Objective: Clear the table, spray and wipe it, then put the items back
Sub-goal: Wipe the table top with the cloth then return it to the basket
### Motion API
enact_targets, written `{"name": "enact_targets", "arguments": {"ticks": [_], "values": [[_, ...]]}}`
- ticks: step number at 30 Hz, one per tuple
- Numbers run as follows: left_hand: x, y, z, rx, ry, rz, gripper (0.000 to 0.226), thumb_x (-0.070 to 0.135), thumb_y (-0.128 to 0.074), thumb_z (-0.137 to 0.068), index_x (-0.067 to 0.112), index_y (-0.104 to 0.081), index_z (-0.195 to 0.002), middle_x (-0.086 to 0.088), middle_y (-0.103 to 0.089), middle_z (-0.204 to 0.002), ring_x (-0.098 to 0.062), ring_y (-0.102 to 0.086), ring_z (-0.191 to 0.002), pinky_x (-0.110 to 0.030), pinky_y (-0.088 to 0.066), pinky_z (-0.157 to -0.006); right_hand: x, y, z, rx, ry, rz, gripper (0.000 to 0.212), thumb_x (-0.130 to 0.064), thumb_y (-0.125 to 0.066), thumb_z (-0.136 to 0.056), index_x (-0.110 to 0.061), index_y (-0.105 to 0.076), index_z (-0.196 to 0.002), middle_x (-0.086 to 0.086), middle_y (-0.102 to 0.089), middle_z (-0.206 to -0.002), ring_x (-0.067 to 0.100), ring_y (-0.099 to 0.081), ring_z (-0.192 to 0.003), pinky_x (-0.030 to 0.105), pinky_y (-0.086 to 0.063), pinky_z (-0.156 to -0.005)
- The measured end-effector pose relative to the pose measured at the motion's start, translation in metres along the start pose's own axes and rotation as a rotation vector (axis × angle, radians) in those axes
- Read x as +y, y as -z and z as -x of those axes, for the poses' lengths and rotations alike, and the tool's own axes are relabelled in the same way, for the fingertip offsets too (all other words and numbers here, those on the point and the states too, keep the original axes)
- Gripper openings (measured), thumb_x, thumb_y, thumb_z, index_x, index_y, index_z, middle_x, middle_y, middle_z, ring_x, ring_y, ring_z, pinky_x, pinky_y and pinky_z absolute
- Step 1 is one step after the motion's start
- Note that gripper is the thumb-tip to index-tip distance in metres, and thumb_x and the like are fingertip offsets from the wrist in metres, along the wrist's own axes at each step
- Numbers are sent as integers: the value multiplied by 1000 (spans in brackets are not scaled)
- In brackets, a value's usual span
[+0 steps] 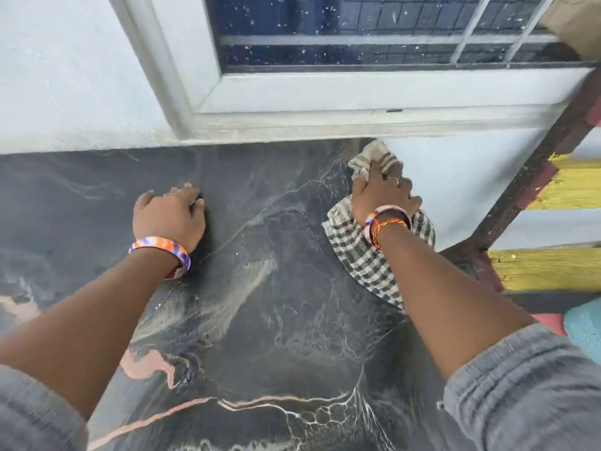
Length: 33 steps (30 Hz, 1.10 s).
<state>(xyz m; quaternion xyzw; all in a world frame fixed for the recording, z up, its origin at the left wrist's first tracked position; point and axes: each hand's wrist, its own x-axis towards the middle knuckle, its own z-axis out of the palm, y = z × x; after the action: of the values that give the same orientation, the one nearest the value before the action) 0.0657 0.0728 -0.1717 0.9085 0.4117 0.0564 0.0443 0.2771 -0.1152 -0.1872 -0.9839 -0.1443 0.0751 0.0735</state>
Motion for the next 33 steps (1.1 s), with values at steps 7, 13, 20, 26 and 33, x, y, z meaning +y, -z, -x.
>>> {"name": "enact_targets", "arguments": {"ticks": [7,13,20,26,33], "values": [[-4,12,-19,-131,-112,-227,41,27,-31,-97,14,-52,-129,-9,-62,-127,-31,-55,-118,-31,-25,-112,-58,-5,-37,0,201,64,55,-45,-20,-98,-31,-13,-151,3,-7,-160,30,-3,-148,68,1,-110],[7,15,-24,-154,-196,-420,35,23,-32,-94,8,-63,-103,-14,-67,-103,-33,-61,-98,-29,-31,-66,-153,-27,0,-13,601,25,51,-38,-27,-98,-29,-25,-148,-1,-17,-159,24,-10,-147,60,0,-114],[11,18,-31,-146,-273,-495,30,22,-38,-91,7,-64,-98,-12,-69,-98,-31,-64,-95,-28,-31,-67,-193,-31,7,-132,851,30,52,-45,-26,-98,-36,-18,-148,-8,-11,-160,19,-7,-148,50,4,-117],[10,22,-27,-138,-284,-407,31,18,-37,-91,9,-66,-89,-13,-70,-100,-32,-63,-96,-27,-30,-67,-74,-6,-25,-94,327,35,57,-55,-19,-95,-42,-8,-149,-11,1,-160,20,1,-148,58,7,-114],[-2,22,-28,-110,-320,-212,30,19,-37,-91,9,-63,-80,-15,-69,-97,-36,-61,-90,-29,-33,-65,-28,0,-20,-77,35,24,57,-51,-15,-97,-35,-4,-150,0,6,-161,24,5,-148,53,2,-118]]}}
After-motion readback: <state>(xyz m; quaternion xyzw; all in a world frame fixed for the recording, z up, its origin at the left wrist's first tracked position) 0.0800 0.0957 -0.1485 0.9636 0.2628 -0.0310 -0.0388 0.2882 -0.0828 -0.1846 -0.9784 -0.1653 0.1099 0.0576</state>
